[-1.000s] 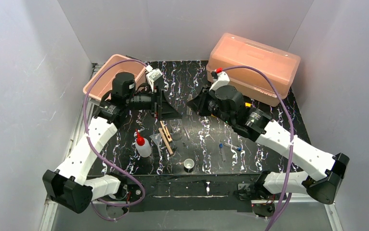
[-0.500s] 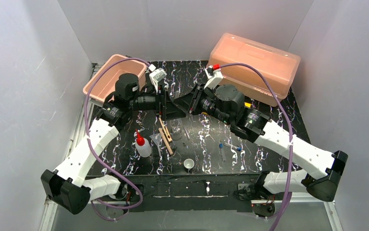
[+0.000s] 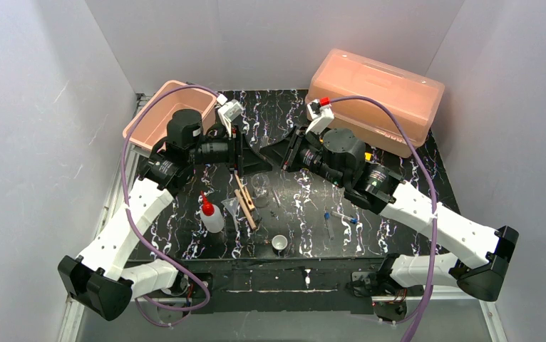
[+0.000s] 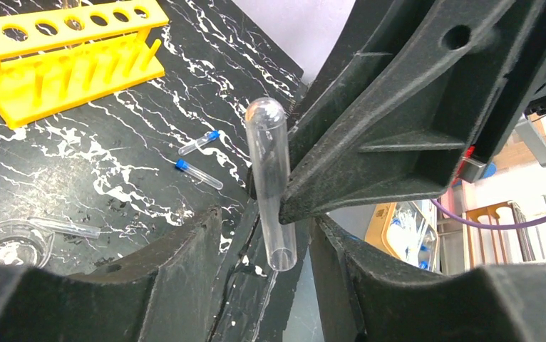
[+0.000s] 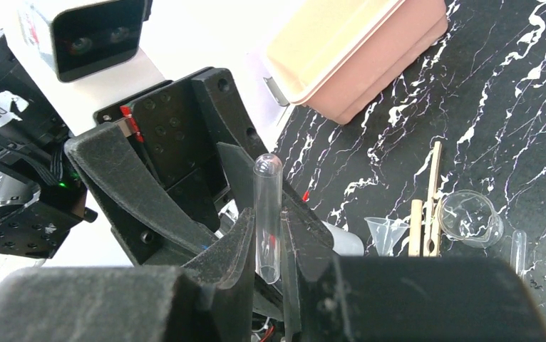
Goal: Organize the chemistry lab equipment
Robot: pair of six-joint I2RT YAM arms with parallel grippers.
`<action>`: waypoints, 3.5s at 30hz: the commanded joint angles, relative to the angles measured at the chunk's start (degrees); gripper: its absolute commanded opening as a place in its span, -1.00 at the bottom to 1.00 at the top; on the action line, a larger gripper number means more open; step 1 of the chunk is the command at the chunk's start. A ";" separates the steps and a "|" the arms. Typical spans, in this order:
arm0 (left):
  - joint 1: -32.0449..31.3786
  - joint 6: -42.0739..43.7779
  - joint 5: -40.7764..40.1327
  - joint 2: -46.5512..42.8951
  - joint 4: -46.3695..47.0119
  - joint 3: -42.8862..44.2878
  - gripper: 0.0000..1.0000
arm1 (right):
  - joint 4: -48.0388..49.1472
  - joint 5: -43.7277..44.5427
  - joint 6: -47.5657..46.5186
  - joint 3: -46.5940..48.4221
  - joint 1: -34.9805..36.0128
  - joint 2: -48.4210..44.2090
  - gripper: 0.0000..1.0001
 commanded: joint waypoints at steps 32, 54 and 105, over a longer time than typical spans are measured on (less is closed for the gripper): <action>0.35 -0.24 2.40 -2.95 -1.60 3.43 -0.79 | 3.52 6.02 -4.12 3.46 1.24 1.57 -0.21; 0.35 1.14 1.50 -3.20 -6.27 4.42 0.16 | 1.74 7.11 -5.98 5.44 0.11 2.46 -0.86; 15.29 26.74 -0.43 6.41 -32.99 9.81 0.97 | 49.17 17.03 -34.34 -44.35 -32.15 -1.62 -0.97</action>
